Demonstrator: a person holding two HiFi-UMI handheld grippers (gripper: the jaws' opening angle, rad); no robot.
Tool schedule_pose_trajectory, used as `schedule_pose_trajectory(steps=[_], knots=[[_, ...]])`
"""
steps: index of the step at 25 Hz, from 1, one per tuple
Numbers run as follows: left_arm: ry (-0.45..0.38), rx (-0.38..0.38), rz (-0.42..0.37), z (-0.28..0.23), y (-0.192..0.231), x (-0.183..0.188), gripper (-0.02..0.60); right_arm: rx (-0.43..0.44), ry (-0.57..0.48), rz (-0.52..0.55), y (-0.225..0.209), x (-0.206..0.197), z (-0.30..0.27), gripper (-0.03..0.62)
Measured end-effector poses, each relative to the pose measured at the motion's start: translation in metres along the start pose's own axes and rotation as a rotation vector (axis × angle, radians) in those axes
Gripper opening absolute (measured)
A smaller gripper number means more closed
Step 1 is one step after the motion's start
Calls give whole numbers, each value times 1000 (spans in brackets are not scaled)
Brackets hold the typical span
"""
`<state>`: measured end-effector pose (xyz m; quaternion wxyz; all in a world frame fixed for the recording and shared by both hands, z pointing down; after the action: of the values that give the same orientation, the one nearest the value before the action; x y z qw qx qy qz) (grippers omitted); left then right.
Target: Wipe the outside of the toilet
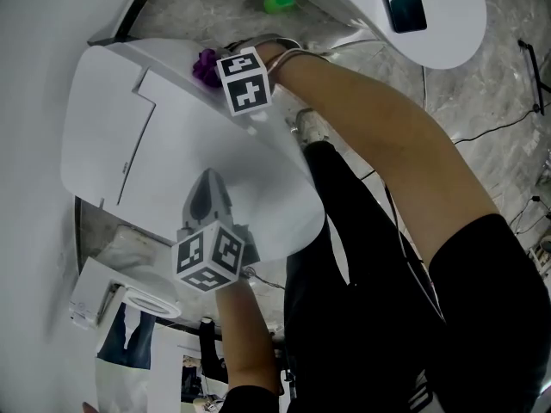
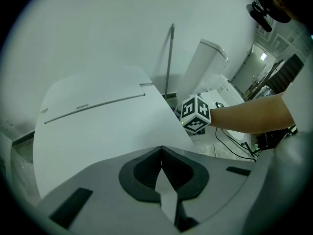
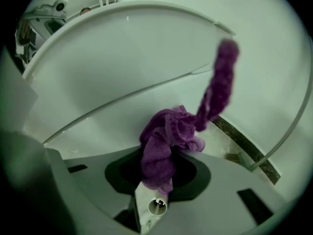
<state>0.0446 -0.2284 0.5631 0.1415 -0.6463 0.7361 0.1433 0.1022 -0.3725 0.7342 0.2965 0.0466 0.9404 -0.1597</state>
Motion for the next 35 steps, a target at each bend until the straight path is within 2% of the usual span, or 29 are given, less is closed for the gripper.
schedule_pose_trajectory(steps=[6, 24, 35], knots=[[12, -33, -6, -1, -6, -9, 8, 3, -12, -37, 26, -10, 1, 117], [9, -110, -131, 15, -11, -57, 8, -50, 1, -62, 107, -39, 2, 117], [13, -195, -268, 30, -17, -91, 8, -26, 30, -86, 170, -61, -2, 115]])
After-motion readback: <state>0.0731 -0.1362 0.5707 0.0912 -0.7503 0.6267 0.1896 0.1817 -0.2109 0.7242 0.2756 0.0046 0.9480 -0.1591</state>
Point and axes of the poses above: the fingertips, and each gripper's own axes: z backward along the fingers, y to its left, x out of its top, the point moved 4 cm from there along z, backward along the fingers, and after that the axes turned 12 degrees about x, right-handed, at the moved point
